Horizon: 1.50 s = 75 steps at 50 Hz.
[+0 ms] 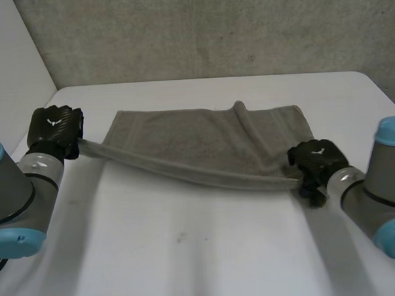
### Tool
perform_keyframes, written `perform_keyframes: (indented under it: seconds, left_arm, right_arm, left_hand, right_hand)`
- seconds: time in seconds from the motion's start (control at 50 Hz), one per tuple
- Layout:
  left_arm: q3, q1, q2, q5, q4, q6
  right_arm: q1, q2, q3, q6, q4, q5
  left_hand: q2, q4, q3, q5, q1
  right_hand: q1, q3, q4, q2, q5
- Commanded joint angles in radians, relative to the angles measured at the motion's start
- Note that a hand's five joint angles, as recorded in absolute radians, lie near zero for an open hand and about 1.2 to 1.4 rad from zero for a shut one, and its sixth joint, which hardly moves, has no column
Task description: Fold the laundry
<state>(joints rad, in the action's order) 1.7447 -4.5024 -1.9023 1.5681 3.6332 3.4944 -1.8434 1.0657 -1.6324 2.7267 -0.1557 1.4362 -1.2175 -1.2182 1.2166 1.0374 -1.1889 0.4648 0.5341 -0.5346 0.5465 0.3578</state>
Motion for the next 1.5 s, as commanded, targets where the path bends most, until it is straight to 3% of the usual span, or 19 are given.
perform_keyframes:
  seconds: [0.02,0.16,0.2,0.24,0.28,0.42,0.46,0.54,0.58,0.6,0.62,0.64,0.68,0.74,0.88,1.02,1.16,1.32,1.5]
  left_arm:
    - [0.009,-0.009,0.008,0.0,-0.005,-0.002]
    - [0.016,-0.007,0.008,0.0,-0.005,-0.002]
    - [0.019,-0.007,0.009,-0.005,-0.005,-0.002]
    - [0.019,-0.007,0.012,-0.013,-0.005,0.0]
    - [0.019,-0.007,0.015,-0.013,-0.007,0.0]
    - [0.053,-0.004,0.119,-0.011,-0.123,0.009]
    - [0.064,-0.004,0.164,-0.013,-0.177,0.009]
    - [0.105,-0.007,0.262,-0.02,-0.326,0.025]
    - [0.128,-0.02,0.313,-0.028,-0.403,0.049]
    - [0.15,-0.049,0.371,-0.04,-0.48,0.09]
    - [0.173,-0.087,0.432,-0.058,-0.554,0.145]
    - [0.173,-0.087,0.433,-0.059,-0.554,0.146]
    - [0.222,-0.13,0.541,-0.114,-0.678,0.243]
    - [0.255,-0.156,0.621,-0.183,-0.744,0.299]
    - [0.292,-0.165,0.661,-0.25,-0.736,0.314]
    - [0.263,-0.164,0.526,-0.249,-0.587,0.301]
    - [0.106,-0.104,0.2,-0.221,-0.387,0.239]
    - [-0.17,-0.035,-0.117,-0.083,-0.352,0.219]
    - [-0.379,0.028,-0.304,-0.051,-0.284,0.221]
  right_arm:
    - [0.098,0.073,-0.105,0.186,-0.004,0.0]
    - [0.168,0.079,-0.153,0.197,-0.004,-0.002]
    - [0.182,0.079,-0.155,0.197,-0.004,-0.008]
    - [0.199,0.073,-0.155,0.199,-0.007,-0.013]
    - [0.208,0.074,-0.155,0.199,-0.008,-0.013]
    - [0.213,0.166,-0.147,0.104,-0.021,-0.017]
    - [0.207,0.307,-0.187,-0.093,-0.008,-0.031]
    - [0.213,0.393,-0.244,-0.306,-0.004,-0.036]
    - [0.225,0.466,-0.288,-0.543,0.051,-0.026]
    - [0.225,0.467,-0.288,-0.544,0.051,-0.026]
    - [0.227,0.503,-0.306,-0.661,0.115,-0.028]
    - [0.227,0.504,-0.307,-0.662,0.116,-0.028]
    - [0.243,0.591,-0.333,-0.891,0.294,-0.034]
    - [0.309,0.652,-0.311,-1.002,0.439,-0.071]
    - [0.349,0.659,-0.287,-0.947,0.483,-0.239]
    - [0.322,0.484,-0.228,-0.861,0.412,-0.272]
    - [0.178,0.205,-0.019,-0.745,0.279,-0.159]
    - [0.135,-0.059,0.205,-0.68,0.067,-0.068]
    - [0.086,-0.245,0.344,-0.67,-0.117,-0.066]
  left_hand:
    - [-0.179,-0.178,0.18,0.184,-0.207]
    - [-0.179,-0.178,0.18,0.184,-0.207]
    - [-0.179,-0.178,0.18,0.184,-0.207]
    - [-0.179,-0.178,0.18,0.184,-0.207]
    - [-0.179,-0.178,0.18,0.184,-0.207]
    - [-0.179,-0.178,0.18,0.184,-0.207]
    - [-0.179,-0.178,0.18,0.184,-0.207]
    - [-0.179,-0.178,0.18,0.184,-0.207]
    - [-0.179,-0.178,0.18,0.184,-0.207]
    - [-0.179,-0.178,0.18,0.184,-0.207]
    - [-0.179,-0.178,0.18,0.184,-0.207]
    - [-0.179,-0.178,0.18,0.184,-0.207]
    - [-0.179,-0.178,0.18,0.184,-0.207]
    - [-0.179,-0.178,0.18,0.184,-0.207]
    - [-0.179,-0.178,0.18,0.184,-0.207]
    - [-0.179,-0.178,0.18,0.184,-0.207]
    - [-0.179,-0.178,0.18,0.184,-0.207]
    - [-0.179,-0.178,0.18,0.184,-0.207]
    - [-0.179,-0.178,0.18,0.184,-0.207]
  right_hand:
    - [0.119,0.05,-0.049,0.038,0.052]
    - [0.204,0.135,-0.135,0.123,0.137]
    - [0.334,0.264,-0.264,0.252,0.266]
    - [0.768,0.699,-0.699,0.687,0.701]
    - [0.93,0.861,-0.86,0.848,0.862]
    - [0.931,0.862,-0.862,0.85,0.864]
    - [0.931,0.862,-0.862,0.85,0.864]
    - [0.931,0.862,-0.862,0.85,0.864]
    - [0.931,0.862,-0.862,0.85,0.864]
    - [0.931,0.862,-0.862,0.85,0.864]
    - [0.931,0.862,-0.862,0.85,0.864]
    - [0.931,0.862,-0.862,0.85,0.864]
    - [0.931,0.862,-0.862,0.85,0.864]
    - [0.931,0.862,-0.862,0.85,0.864]
    - [0.931,0.862,-0.862,0.85,0.864]
    - [0.931,0.862,-0.862,0.85,0.864]
    - [0.931,0.862,-0.862,0.85,0.864]
    - [0.931,0.862,-0.862,0.85,0.864]
    - [0.931,0.862,-0.862,0.85,0.864]
